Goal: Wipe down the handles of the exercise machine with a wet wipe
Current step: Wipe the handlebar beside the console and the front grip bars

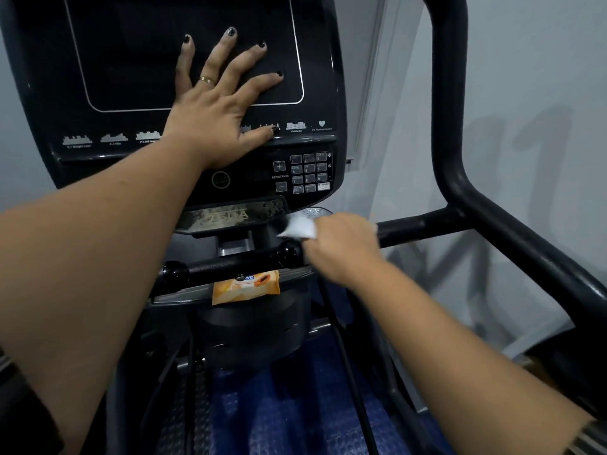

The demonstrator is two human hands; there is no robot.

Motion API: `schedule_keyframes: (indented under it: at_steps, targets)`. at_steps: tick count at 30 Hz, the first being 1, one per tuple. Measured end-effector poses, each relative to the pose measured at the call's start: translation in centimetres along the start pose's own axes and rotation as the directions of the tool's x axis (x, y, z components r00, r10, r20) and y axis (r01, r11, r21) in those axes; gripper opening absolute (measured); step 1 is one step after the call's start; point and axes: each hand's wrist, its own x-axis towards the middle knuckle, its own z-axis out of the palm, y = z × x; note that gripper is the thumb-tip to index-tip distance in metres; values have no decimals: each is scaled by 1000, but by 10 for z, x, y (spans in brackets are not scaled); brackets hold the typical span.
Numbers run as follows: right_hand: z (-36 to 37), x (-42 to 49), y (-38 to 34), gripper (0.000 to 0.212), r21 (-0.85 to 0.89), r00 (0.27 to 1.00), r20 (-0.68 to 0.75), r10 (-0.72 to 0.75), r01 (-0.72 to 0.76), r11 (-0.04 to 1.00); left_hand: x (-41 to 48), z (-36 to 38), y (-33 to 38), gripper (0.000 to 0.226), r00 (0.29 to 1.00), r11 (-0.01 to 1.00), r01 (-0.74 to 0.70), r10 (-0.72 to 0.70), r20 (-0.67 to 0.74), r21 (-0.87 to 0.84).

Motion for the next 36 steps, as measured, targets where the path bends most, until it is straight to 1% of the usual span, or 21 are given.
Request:
schedule_keyframes:
  at_steps: [2,4,6,7,9,12,15,17,19,20,21,23,26,28,30,31,32,33,35,36]
  targets:
    - [7,-9,-32,25,0,982,-75,-171,171,985,0,0,1,70,1000,1000,-2,2,3,2]
    - [14,-17,-46,21,-24,936,-116,-332,331,943,-1,0,-1,69,1000,1000,1,-1,5,-4]
    - [25,-21,-33,21,-35,899,-168,-405,406,913,0,1,-1,69,1000,1000,-1,1,5,-3]
    - [31,-23,-20,26,-19,893,-203,-401,406,914,0,1,-1,69,1000,1000,-2,2,4,2]
    - [40,-25,10,31,57,909,-275,-312,339,939,0,2,-1,68,1000,1000,-1,1,0,8]
    - [44,-23,62,17,172,931,-356,-85,155,973,0,3,-2,69,1000,1000,-4,4,-6,0]
    - [48,-22,94,30,218,925,-375,65,20,976,0,2,-2,69,1000,1000,-8,8,-7,-3]
    - [55,-25,91,32,274,891,-429,148,-28,961,1,2,-2,69,1000,1000,-8,8,-8,-1]
    - [65,-31,72,42,393,820,-484,306,-108,913,1,3,-2,69,1000,1000,-5,5,-8,1]
    - [68,-33,57,49,496,768,-489,414,-145,856,1,2,-2,69,1000,1000,-2,2,-8,2]
    - [70,-34,42,56,608,711,-476,517,-159,778,1,2,-2,70,1000,1000,-1,1,-8,1]
    - [68,-32,11,68,782,623,-401,671,-148,606,0,1,-2,70,1000,1000,-3,3,-8,-2]
    - [56,-20,-25,79,909,518,-267,812,-144,391,1,2,-1,70,1000,1000,-2,2,-5,-3]
    - [45,-8,-34,82,961,451,-122,884,-168,218,1,2,-2,71,1000,1000,1,-1,-6,-3]
    - [39,2,-34,80,973,405,-20,914,-201,111,1,3,-2,71,1000,1000,2,-2,-9,2]
    - [36,5,-32,79,980,383,16,923,-190,62,1,3,-2,71,1000,1000,2,-2,-10,3]
    - [33,7,-29,76,987,354,65,933,-160,-8,1,3,-2,71,1000,1000,1,-1,-11,2]
    - [32,10,-25,71,988,321,134,938,-120,-100,1,2,-2,71,1000,1000,1,-1,-14,-2]
    - [23,12,-12,53,953,246,303,921,-59,-297,1,2,-1,71,1000,1000,-2,1,-19,-10]
    - [17,12,-5,42,926,228,373,899,-29,-377,0,2,-1,71,1000,1000,-1,1,-19,-10]
